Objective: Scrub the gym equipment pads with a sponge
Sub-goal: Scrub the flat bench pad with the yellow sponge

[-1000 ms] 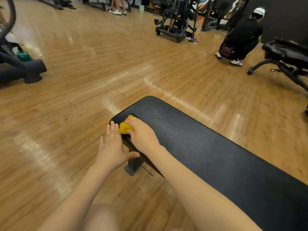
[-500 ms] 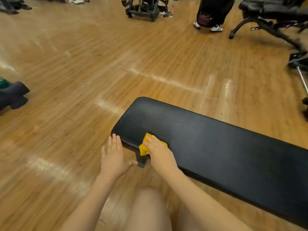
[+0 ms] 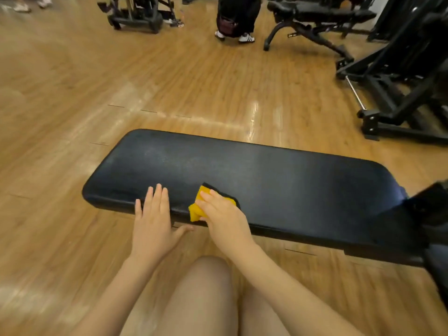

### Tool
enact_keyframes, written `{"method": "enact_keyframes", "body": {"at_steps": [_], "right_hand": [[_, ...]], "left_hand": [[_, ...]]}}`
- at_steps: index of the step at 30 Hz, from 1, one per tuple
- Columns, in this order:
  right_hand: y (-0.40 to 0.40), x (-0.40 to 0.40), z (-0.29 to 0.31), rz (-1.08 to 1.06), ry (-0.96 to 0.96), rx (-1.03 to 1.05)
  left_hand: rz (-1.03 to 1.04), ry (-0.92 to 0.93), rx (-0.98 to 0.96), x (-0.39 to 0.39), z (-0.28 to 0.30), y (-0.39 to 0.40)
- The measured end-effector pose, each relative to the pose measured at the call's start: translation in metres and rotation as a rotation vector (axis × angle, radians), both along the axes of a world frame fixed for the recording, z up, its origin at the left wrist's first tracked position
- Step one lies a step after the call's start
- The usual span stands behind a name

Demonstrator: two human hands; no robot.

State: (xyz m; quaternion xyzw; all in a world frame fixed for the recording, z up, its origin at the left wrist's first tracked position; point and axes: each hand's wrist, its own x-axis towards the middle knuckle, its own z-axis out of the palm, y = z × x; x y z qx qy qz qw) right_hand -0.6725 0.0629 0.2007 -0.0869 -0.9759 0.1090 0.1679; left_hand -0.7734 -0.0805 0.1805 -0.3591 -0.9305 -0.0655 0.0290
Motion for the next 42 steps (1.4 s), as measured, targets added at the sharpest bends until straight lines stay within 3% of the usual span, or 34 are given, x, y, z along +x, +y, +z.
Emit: {"method": "enact_keyframes", "body": {"at_steps": [4,7,14,17,23,29,32,35,38,42], "right_hand": [[0.041,0.064,0.01,-0.07,-0.035,-0.082],[0.093,0.122,0.014,-0.254,-0.044,-0.178],[0.163,0.213,0.014,-0.532,-0.091,-0.196],[0.169,0.227,0.025,-0.618,0.04,-0.21],[0.187,0.227,0.032,-0.765,0.112,-0.358],[0.176,0.201,0.02,-0.961,0.045,-0.234],[0.135,0.166,0.019,-0.854,0.043,-0.209],[0.106,0.144,0.023,-0.799,-0.009,-0.3],[0.112,0.148,0.043,-0.925,-0.018,-0.454],[0.148,0.168,0.06,-1.028,-0.009,-0.462]], "left_hand": [[0.064,-0.039,-0.037,0.005,0.017,0.002],[0.109,-0.059,-0.059,0.014,0.028,0.007],[0.101,0.024,0.017,0.012,0.015,0.006],[0.097,0.046,0.008,0.009,0.008,0.006],[0.025,0.036,0.044,0.0,0.009,-0.001],[-0.224,0.096,-0.048,-0.039,0.006,-0.022],[-0.287,0.089,-0.039,-0.046,0.003,-0.024],[-0.312,0.052,-0.048,-0.043,0.009,-0.028],[-0.337,-0.003,-0.112,-0.044,0.02,-0.032],[-0.384,-0.06,-0.183,-0.048,0.024,-0.034]]}}
